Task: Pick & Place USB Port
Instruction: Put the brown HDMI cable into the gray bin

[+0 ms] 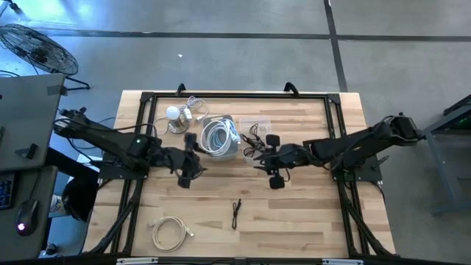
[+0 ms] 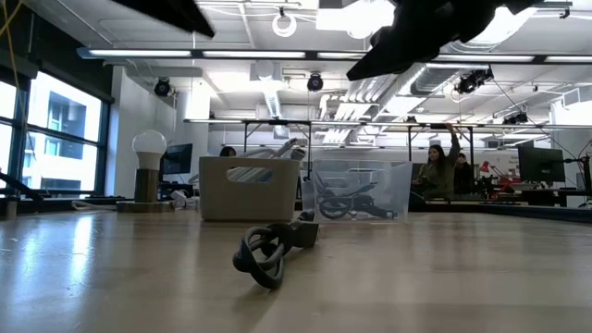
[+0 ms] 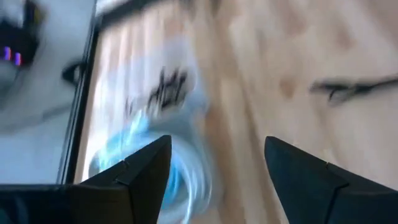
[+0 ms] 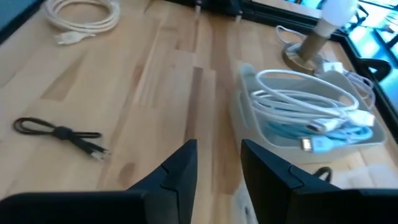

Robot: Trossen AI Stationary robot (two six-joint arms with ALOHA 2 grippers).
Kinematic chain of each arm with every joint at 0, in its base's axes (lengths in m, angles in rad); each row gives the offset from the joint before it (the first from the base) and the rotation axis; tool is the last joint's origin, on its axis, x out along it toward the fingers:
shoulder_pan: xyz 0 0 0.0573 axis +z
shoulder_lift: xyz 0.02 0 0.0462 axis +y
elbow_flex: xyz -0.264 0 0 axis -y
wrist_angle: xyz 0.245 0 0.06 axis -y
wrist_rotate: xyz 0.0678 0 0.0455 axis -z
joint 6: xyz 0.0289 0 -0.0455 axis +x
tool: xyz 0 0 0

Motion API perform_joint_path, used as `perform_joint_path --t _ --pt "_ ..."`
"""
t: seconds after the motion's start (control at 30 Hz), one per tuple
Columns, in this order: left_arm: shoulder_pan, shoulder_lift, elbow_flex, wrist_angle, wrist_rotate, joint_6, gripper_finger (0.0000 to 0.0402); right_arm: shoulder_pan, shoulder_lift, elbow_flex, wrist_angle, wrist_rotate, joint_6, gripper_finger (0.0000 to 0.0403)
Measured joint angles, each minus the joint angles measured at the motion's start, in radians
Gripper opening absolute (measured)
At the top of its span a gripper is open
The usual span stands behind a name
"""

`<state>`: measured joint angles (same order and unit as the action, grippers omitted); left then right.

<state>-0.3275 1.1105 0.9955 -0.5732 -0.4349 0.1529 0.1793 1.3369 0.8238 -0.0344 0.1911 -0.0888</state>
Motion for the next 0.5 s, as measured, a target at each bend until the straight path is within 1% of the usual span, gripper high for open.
perform_joint_path --t 0.1,0.27,0.4,0.5 --pt "-0.007 -0.027 0.000 -0.084 -0.023 -0.066 0.0253 0.025 0.000 0.000 0.001 0.001 0.009 0.0116" --pt "-0.103 -0.141 0.000 -0.073 -0.091 -0.052 0.0253 0.051 0.000 0.000 0.002 0.031 0.039 0.0116" --pt "-0.219 -0.249 0.000 -0.131 -0.218 -0.066 0.0253 0.063 0.000 0.000 0.004 0.053 0.040 0.0116" --pt "-0.310 -0.322 0.000 -0.235 -0.306 -0.140 0.0253 0.064 0.000 0.000 0.009 0.052 0.049 0.0116"
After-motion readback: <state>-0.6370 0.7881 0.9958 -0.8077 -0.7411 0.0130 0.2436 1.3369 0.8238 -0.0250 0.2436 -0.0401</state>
